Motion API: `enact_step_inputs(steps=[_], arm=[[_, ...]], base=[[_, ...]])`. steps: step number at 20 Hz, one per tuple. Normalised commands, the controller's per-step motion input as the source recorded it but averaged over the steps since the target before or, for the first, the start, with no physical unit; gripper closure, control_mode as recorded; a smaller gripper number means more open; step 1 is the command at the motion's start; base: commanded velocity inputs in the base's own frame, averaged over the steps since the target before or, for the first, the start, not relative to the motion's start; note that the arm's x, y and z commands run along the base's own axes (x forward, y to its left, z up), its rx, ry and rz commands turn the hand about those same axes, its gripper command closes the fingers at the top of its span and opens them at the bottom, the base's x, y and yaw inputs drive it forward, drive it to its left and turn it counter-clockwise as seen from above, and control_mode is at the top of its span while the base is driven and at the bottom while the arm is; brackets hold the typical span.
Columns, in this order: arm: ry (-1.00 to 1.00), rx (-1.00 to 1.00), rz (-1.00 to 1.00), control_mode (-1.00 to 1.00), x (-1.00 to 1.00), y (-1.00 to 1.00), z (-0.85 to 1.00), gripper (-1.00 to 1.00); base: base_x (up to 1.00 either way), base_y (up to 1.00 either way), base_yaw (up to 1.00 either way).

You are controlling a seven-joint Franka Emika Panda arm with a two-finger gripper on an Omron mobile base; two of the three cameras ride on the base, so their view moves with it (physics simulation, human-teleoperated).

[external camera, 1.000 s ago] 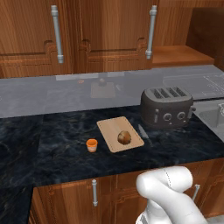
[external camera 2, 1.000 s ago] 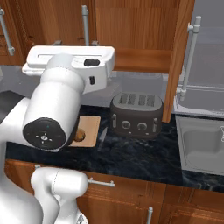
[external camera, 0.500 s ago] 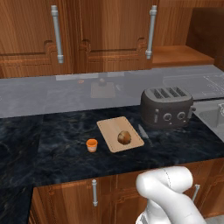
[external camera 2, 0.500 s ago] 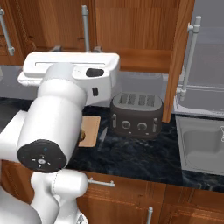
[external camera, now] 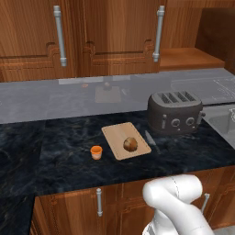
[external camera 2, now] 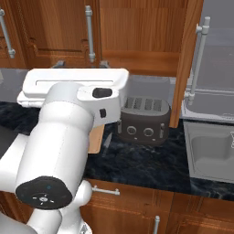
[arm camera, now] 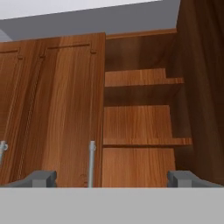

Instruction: Pick the bread, place it on the cutting board, pick the jam, place it on the counter, and close the cabinet.

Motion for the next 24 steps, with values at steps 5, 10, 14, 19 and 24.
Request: enact_step_inputs(steps=[5,10,14,19,24], arm=[[0.00,-0.01,0.00,-1.00,-0.22,-0.17,-0.15,-1.00],[0.00,0.00,0.00,-1.00,-0.15,-0.19,-0.01,-1.00],[0.00,0.00,0.00,-1.00,-0.09,-0.27,0.00,-1.00],[0.00,0.00,0.00,-1.00,-0.05,-0.25,0.00,-1.00],[0.00,0.00,0.00,-1.00,0.00,-0.19,-0.06,-1.00]], base=[[0.00,0.00,0.00],[0.00,0.00,0.00],[0.00,0.00,0.00],[0.00,0.00,0.00],[0.00,0.00,0.00]])
